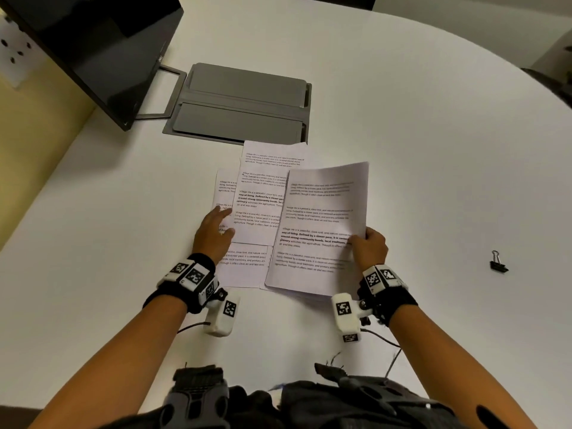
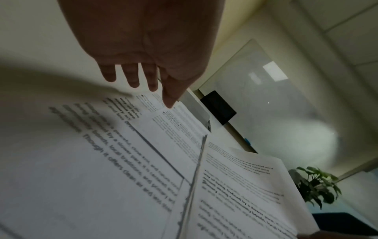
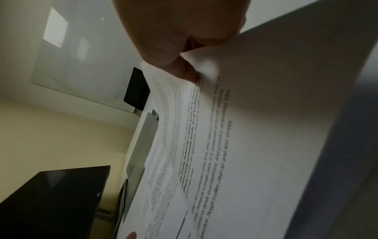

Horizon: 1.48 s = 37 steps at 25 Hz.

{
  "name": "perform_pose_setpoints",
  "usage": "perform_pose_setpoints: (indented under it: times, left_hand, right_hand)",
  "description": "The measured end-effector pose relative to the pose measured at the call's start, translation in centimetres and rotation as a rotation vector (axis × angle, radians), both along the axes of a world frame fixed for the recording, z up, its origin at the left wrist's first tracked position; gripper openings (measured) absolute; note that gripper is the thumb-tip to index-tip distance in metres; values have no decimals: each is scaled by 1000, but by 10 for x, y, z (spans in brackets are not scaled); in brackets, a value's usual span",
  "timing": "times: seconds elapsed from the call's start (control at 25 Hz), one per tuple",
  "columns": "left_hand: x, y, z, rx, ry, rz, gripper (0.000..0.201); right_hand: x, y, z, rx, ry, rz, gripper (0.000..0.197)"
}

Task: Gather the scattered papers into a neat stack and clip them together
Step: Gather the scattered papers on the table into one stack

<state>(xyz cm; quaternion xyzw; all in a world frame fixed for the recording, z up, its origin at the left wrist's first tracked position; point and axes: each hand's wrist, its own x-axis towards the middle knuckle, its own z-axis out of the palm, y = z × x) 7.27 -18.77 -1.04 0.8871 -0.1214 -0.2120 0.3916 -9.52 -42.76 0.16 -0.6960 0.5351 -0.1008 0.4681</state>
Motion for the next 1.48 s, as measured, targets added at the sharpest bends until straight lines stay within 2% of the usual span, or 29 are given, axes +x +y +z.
perform_pose_setpoints:
  times: [0.2,0.44,0.52,0.6,0.68,0.76,0.84,1.04,1.16,1.28,1.48]
  left_hand:
    - [5,-9,-21,184,38,-144,66]
    - [8,-22,-29,488,-35,-385,72]
    - [6,-23,-29,442,-42,-381,65]
    - [4,-24,-28,293,-17,-280,58]
    - [5,-23,-28,152,0,-194,56]
    - [9,-22,-29,84,4,-197,56]
    - [12,-20,-28,43,4,-209,55]
    - [15,-25,-26,18,-11,-198,50]
    - [15,-28,-26,62,-2,-193,50]
    - [14,-27,-26,65,13,-201,50]
    - [11,-22,-27,48,44,-148,56]
  right_hand:
    - [8,-2,-5,2,104,30,32]
    - [30,6,-3,11,52,149,32]
    - [44,8,-3,58,65,212,33]
    - [64,9,-2,126,117,289,37]
    - [86,13,2,128,257,363,43]
    - [106,17,4,71,433,394,48]
    - [121,23,7,66,496,365,50]
    - [135,20,7,104,399,398,44]
    - [130,11,7,163,269,399,40]
    - [116,11,2,177,144,323,37]
    - [76,11,9,54,16,162,43]
